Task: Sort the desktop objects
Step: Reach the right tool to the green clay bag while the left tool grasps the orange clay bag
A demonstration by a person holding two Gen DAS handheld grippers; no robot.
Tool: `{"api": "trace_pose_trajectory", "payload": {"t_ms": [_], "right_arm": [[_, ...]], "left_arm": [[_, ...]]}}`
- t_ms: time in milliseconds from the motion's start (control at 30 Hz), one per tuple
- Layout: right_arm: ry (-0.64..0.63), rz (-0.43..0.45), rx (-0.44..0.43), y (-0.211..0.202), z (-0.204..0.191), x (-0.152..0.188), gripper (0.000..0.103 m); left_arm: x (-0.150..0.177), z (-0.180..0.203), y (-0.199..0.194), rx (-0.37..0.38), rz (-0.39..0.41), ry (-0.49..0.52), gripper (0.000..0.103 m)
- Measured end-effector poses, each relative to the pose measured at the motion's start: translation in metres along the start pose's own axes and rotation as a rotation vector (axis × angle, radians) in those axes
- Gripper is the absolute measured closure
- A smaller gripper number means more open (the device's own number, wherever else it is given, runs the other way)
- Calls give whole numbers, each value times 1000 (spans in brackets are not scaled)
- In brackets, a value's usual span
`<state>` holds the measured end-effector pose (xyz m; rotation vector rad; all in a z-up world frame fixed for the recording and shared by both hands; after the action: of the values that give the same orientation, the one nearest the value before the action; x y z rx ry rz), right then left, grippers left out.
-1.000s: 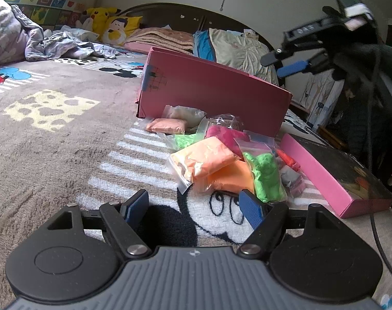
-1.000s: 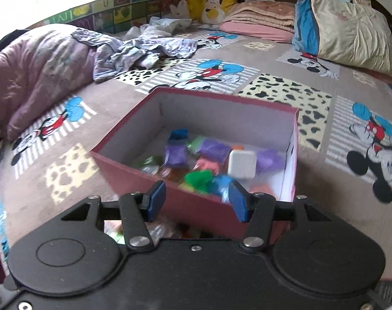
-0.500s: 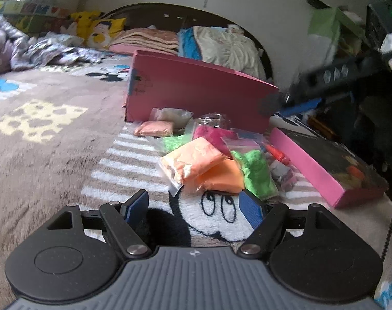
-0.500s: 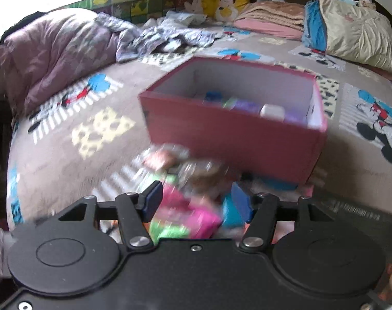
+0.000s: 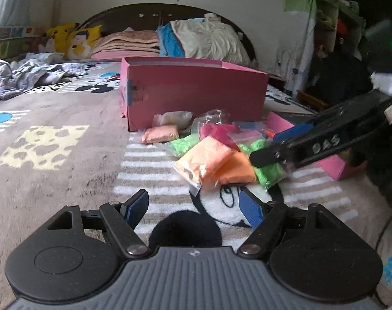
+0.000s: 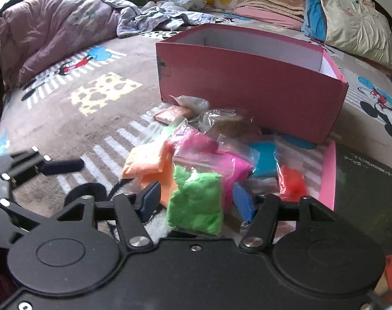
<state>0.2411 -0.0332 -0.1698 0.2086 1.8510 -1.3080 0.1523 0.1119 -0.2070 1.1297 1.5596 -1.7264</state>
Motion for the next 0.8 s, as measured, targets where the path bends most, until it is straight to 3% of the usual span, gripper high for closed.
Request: {"api": "trace_pose_trajectory", "payload": {"t_ms": [200,400,533,800], "right_arm": [[9,-9,16,8,1,8,42],[77,-10,-28,14,11,14,42],[115,9,-55,10,18,18,53],[131,33,-80,-17,22,26,53]], "left_arm": [[-7,-1,6,84,-8,58,27],[-21,-14,20,175,-8,36,27],[-33,-18,40,204,-30,107,27],[-44,-8,65,273,-104,320,27]]}}
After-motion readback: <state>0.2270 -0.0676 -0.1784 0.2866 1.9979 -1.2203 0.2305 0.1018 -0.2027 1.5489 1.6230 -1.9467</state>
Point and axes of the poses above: each gripper's, at about its wrist camera, not at the fingertips, and y roughly the way its jaws point, z to its right, x to its underside, the point moved 6 cm from there along y, roughly the way its jaws point, and after that the axes turned 9 degrees about y, right-handed, at the moved point
